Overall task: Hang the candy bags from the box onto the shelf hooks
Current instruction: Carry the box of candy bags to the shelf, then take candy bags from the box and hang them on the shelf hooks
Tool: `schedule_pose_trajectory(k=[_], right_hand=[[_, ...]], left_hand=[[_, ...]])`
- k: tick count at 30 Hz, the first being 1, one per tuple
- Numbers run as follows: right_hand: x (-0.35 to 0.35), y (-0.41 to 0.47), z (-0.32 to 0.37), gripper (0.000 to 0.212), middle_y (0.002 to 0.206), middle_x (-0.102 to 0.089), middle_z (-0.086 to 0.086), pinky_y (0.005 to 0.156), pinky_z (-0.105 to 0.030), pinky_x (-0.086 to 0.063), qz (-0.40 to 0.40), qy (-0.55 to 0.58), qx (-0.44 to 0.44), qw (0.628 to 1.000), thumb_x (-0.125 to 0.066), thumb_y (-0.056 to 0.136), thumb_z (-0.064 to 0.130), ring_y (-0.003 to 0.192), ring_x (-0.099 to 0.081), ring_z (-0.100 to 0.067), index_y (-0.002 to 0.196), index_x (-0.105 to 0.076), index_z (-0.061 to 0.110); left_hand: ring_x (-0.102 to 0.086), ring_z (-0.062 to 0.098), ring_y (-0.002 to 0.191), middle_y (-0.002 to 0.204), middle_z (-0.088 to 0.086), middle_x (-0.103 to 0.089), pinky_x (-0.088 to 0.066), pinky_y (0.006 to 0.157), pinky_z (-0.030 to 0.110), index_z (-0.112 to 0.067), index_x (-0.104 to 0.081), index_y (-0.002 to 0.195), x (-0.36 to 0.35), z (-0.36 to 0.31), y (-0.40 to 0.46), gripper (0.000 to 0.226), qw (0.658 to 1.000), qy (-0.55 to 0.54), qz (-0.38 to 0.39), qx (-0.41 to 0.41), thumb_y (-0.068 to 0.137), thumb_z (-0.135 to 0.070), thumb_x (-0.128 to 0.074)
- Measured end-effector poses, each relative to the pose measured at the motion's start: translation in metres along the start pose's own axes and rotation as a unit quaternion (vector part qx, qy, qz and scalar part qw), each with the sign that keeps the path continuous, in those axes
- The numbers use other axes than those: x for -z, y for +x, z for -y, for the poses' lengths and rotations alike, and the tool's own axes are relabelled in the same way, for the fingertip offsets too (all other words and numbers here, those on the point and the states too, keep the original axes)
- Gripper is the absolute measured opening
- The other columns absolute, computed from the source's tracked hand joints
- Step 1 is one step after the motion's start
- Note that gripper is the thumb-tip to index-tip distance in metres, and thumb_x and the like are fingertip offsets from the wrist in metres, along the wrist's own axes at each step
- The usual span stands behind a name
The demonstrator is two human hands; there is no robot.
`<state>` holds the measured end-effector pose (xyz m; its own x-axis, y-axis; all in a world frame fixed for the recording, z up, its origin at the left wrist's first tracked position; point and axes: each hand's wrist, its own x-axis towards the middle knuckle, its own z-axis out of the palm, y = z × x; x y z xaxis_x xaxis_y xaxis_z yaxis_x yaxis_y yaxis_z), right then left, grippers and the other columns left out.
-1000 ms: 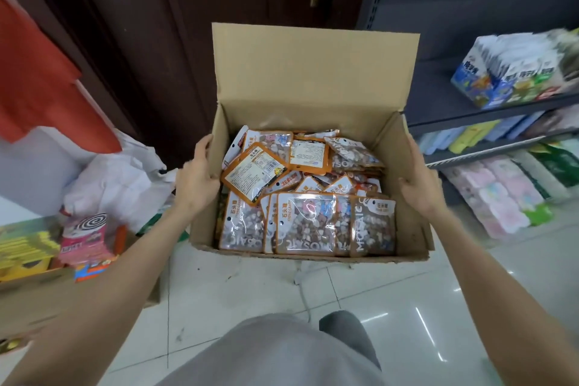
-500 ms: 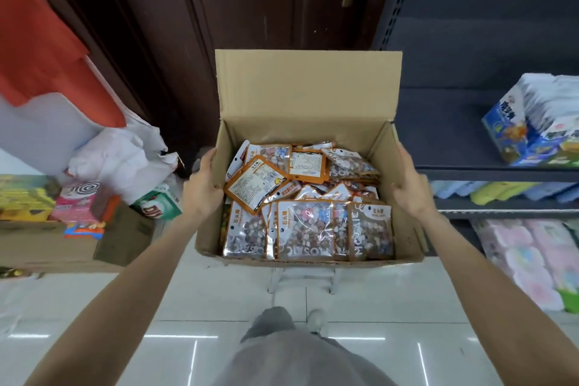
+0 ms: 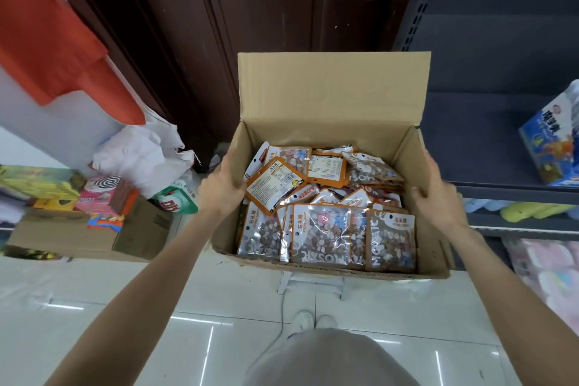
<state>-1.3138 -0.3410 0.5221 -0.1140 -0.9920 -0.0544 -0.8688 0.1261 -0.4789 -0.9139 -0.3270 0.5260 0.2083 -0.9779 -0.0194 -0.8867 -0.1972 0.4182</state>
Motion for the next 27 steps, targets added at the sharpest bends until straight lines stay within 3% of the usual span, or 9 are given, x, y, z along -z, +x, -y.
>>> schedule_pose_trajectory(k=[4,6,12,15,18,22,27], right_hand=[[-0.003,-0.006,-0.003,0.082,0.134,-0.056,-0.017,0.092,-0.048,-0.048,0.032,0.084,-0.027,0.996,-0.058,0.093,0.019,0.113,-0.056,-0.043,0.152,-0.005,0.042],[-0.001,-0.007,-0.004,0.079,0.140,-0.052,-0.012,0.098,-0.048,-0.046,0.031,0.129,-0.028,0.991,-0.058,0.094,0.020,0.118,-0.055,-0.040,0.151,-0.008,0.043],[0.002,-0.011,-0.002,0.072,0.129,-0.055,-0.028,0.096,-0.048,-0.041,-0.001,0.088,0.004,0.996,-0.049,0.095,0.000,0.111,-0.054,-0.047,0.155,-0.016,0.023],[0.002,-0.006,-0.001,0.072,0.134,-0.053,-0.027,0.102,-0.050,-0.039,-0.002,0.074,0.003,0.997,-0.048,0.095,-0.001,0.119,-0.050,-0.045,0.155,-0.016,0.022],[0.001,-0.002,0.003,0.072,0.128,-0.057,-0.027,0.100,-0.049,-0.041,-0.009,0.059,0.007,0.998,-0.050,0.095,0.000,0.114,-0.053,-0.045,0.155,-0.017,0.022],[0.005,0.000,0.006,0.070,0.118,-0.061,-0.028,0.096,-0.047,-0.043,-0.016,0.039,0.000,0.999,-0.050,0.096,0.002,0.104,-0.057,-0.045,0.155,-0.016,0.023],[0.004,-0.002,0.003,0.073,0.099,-0.065,-0.024,0.079,-0.047,-0.049,-0.011,0.033,-0.010,0.999,-0.050,0.093,0.004,0.088,-0.061,-0.044,0.154,-0.016,0.026]], left_hand=[[-0.057,0.033,0.115,0.140,0.004,-0.051,-0.051,0.092,0.049,-0.031,-0.029,0.147,0.000,0.015,-0.007,0.062,0.998,-0.056,-0.017,-0.014,0.092,-0.034,-0.058],[-0.047,0.028,0.129,0.149,-0.003,-0.042,-0.044,0.102,0.052,-0.034,-0.030,0.146,-0.002,0.021,-0.007,0.061,0.995,-0.092,-0.021,-0.021,0.092,-0.037,-0.058],[-0.041,0.025,0.135,0.147,0.002,-0.044,-0.037,0.110,0.047,-0.031,-0.036,0.145,-0.008,0.001,-0.001,0.060,0.979,-0.200,-0.006,0.038,0.091,-0.037,-0.061],[-0.042,0.024,0.134,0.145,0.002,-0.046,-0.038,0.109,0.044,-0.033,-0.036,0.144,-0.010,-0.004,0.001,0.060,0.972,-0.231,0.004,0.054,0.090,-0.036,-0.062],[-0.043,0.021,0.133,0.143,-0.001,-0.049,-0.038,0.109,0.042,-0.034,-0.038,0.143,-0.012,-0.002,0.001,0.059,0.961,-0.270,0.004,0.053,0.090,-0.029,-0.064],[-0.047,0.015,0.127,0.142,0.000,-0.050,-0.040,0.107,0.041,-0.031,-0.036,0.145,-0.014,-0.004,0.001,0.061,0.963,-0.264,0.007,0.051,0.091,-0.022,-0.064],[-0.041,0.027,0.135,0.151,0.003,-0.040,-0.038,0.109,0.050,-0.025,-0.030,0.148,-0.006,-0.001,-0.007,0.065,0.979,-0.200,0.019,0.039,0.092,-0.029,-0.062]])
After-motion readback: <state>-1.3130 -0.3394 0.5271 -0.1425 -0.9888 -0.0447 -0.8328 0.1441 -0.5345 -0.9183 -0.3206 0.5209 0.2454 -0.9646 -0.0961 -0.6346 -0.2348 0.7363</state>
